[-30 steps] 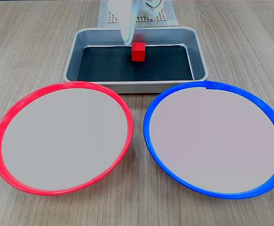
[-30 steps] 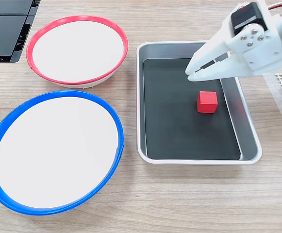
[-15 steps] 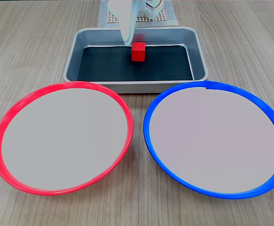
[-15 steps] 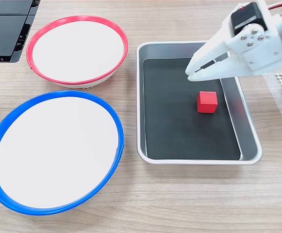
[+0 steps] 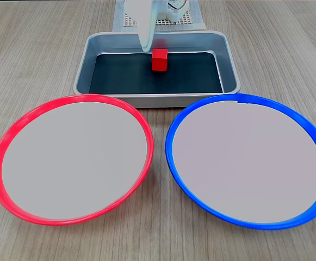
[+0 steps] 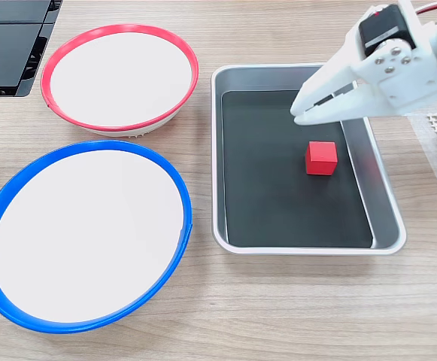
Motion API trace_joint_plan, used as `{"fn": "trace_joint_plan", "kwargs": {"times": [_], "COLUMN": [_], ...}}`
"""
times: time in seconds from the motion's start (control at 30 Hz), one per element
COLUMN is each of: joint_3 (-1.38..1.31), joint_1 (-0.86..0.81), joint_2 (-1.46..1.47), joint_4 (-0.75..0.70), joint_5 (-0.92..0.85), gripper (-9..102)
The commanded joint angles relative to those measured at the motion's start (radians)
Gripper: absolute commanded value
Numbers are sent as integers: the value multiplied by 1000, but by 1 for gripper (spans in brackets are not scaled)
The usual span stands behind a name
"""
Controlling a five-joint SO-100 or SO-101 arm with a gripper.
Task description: Move a red block from tray to red dish
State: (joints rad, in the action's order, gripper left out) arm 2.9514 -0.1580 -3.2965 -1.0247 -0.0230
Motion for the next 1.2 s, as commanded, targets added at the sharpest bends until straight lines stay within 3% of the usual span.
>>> {"fn": "trace_joint_plan", "kwargs": {"times": [0.0,0.1,0.23,0.3,0.43,0.53,0.67,0.73,0.93,1.17], "joint_3": [-202,-508,-850,-994,-1157,-1135,-1006,-945,-850,-770], "joint_1": [-37,-54,-57,-41,69,107,89,77,55,44], "joint_2": [133,373,637,769,1014,1118,1223,1261,1345,1416], "joint_4": [9,-20,-196,-321,-546,-617,-574,-503,-390,-259], "joint_5": [-147,-453,-637,-638,-885,-1152,-1520,-1609,-1701,-1707], "gripper": [0,0,0,0,0,1,14,22,30,31]}}
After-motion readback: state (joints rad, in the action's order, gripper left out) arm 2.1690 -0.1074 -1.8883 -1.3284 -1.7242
